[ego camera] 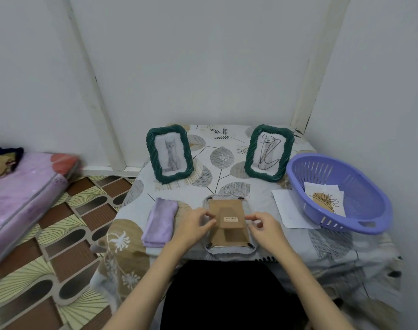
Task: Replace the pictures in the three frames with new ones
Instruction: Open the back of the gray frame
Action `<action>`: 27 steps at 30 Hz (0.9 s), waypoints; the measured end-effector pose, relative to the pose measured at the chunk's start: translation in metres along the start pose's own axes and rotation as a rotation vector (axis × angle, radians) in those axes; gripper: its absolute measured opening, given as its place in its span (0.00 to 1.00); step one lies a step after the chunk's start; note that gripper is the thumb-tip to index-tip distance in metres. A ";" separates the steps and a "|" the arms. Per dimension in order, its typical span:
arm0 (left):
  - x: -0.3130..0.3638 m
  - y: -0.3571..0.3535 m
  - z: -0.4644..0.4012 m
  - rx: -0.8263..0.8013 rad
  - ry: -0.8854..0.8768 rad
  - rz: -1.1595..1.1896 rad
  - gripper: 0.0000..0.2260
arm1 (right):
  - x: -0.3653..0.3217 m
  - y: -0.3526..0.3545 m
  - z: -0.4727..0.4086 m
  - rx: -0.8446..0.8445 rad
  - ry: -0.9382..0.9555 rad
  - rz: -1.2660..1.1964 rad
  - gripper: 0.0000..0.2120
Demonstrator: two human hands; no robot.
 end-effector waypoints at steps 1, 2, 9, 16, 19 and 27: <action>0.000 -0.002 0.005 -0.067 0.001 -0.012 0.12 | 0.002 -0.002 0.006 -0.019 -0.001 0.012 0.11; 0.000 -0.003 0.008 -0.123 -0.010 -0.024 0.18 | 0.004 -0.004 0.011 -0.043 -0.009 0.011 0.11; 0.006 -0.003 0.011 -0.215 -0.017 -0.166 0.32 | -0.007 0.001 0.013 -0.145 0.024 0.058 0.16; -0.005 -0.012 0.026 -0.189 -0.089 -0.233 0.35 | 0.003 0.000 0.026 -0.207 0.109 0.140 0.30; -0.002 -0.013 0.026 -0.077 -0.106 -0.149 0.23 | 0.005 0.002 0.025 -0.123 0.081 0.101 0.24; -0.007 -0.018 0.032 0.049 -0.063 0.039 0.16 | 0.009 0.000 0.026 -0.085 0.064 -0.015 0.16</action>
Point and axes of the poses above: each hand's wrist, its own z-axis away from the middle knuckle, its own y-axis out of the back of the hand, x = y × z, the point moved 3 cm from there along -z, towards the middle knuckle, and after that the axes turned 8 degrees about z, right-handed, at the moved point
